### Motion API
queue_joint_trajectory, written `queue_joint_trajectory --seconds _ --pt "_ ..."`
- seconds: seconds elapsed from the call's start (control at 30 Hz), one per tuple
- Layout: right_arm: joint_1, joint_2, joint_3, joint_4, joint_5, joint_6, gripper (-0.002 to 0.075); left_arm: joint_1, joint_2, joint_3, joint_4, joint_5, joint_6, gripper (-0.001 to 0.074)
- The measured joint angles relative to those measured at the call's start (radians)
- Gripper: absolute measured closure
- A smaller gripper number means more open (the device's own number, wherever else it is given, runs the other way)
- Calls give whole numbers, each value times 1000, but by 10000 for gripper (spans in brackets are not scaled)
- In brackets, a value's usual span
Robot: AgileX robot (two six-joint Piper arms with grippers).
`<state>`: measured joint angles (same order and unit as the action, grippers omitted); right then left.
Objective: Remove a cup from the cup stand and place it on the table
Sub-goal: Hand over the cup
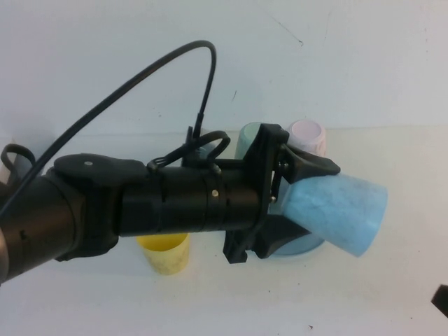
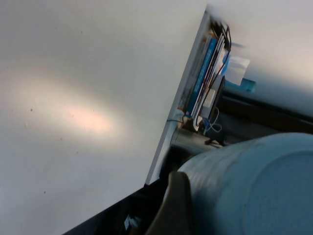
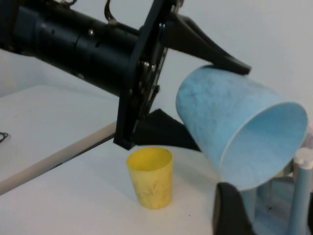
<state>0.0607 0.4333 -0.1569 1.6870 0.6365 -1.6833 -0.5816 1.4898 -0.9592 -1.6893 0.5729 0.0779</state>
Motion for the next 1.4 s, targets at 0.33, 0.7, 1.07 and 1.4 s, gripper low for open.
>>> queue_joint_trajectory --seconds 0.33,0.7,1.07,1.4 --pt "0 376 -165 1 180 -78 283 0 17 -11 0 11 -7 163" --pt "5 776 -380 1 376 -87 280 0 19 -29 -4 -43 -31 163" --pt "6 998 -507 1 495 -71 369 0 19 -29 -6 -71 -67 163" --pt "10 1010 -523 1 553 -44 652 0 19 -29 -24 -72 -78 163"
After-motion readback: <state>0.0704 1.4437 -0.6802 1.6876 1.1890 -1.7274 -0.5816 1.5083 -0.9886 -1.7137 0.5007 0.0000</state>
